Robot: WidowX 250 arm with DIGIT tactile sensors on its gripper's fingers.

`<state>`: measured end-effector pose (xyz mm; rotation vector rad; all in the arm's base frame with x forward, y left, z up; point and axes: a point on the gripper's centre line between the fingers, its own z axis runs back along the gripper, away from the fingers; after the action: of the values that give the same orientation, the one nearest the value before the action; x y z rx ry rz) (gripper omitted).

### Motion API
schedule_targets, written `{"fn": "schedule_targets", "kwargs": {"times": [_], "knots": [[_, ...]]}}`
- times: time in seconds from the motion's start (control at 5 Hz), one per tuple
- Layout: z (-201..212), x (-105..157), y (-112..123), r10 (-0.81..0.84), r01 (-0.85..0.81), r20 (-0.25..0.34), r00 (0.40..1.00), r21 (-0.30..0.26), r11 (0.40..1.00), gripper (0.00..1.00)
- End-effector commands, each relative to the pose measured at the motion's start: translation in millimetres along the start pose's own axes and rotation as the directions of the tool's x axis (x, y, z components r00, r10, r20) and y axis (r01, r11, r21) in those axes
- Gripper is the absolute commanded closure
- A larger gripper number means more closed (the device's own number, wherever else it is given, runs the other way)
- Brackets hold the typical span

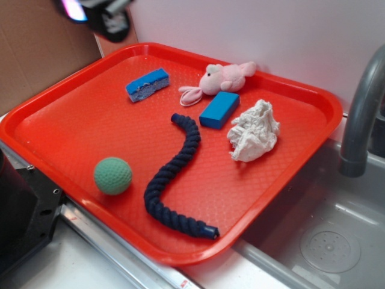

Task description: Grab the white paper.

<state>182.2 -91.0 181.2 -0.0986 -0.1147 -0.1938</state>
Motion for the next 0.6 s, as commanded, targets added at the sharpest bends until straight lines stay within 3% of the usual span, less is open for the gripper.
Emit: {"fn": "schedule_targets", "kwargs": {"times": [0.0,0.4], "knots": [[-33.9,53.2,-44.6,-0.148,0.152,0.102,0.984,-0.031,0.988,0.00],[-89.1,90.8,-44.6,-0.186,0.182,0.102,0.977,0.054,0.982,0.00]]}}
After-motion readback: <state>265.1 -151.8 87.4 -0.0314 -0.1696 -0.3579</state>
